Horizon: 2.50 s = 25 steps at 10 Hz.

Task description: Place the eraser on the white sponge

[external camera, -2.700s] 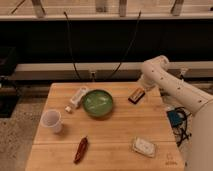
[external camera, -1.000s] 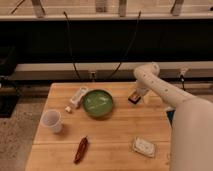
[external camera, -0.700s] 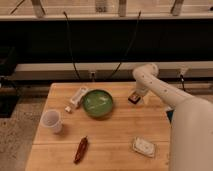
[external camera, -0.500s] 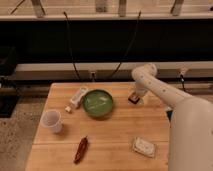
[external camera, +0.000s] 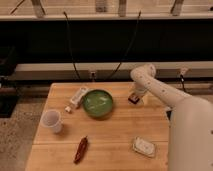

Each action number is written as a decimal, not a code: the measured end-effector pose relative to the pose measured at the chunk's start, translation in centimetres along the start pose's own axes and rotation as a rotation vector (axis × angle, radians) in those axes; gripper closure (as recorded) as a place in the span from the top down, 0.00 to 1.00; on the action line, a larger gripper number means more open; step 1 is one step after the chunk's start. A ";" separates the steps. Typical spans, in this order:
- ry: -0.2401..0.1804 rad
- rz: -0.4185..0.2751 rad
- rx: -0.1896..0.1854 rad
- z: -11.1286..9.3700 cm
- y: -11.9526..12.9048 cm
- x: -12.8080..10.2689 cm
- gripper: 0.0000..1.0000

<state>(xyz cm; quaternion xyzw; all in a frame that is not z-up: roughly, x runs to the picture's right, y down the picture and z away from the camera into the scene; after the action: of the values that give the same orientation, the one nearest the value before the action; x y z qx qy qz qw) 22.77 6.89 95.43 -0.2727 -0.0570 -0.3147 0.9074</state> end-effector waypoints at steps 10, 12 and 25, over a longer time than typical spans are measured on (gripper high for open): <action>0.010 -0.085 -0.017 0.5 -0.1 -0.6 0.75; 0.014 -0.098 -0.021 0.6 -0.1 -0.7 0.59; 0.034 -0.144 -0.018 -1.0 0.4 -1.5 0.00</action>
<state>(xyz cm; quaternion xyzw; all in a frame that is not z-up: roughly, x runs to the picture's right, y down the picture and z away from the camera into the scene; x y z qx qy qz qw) 21.75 7.45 93.92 -0.2705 -0.0585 -0.3842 0.8808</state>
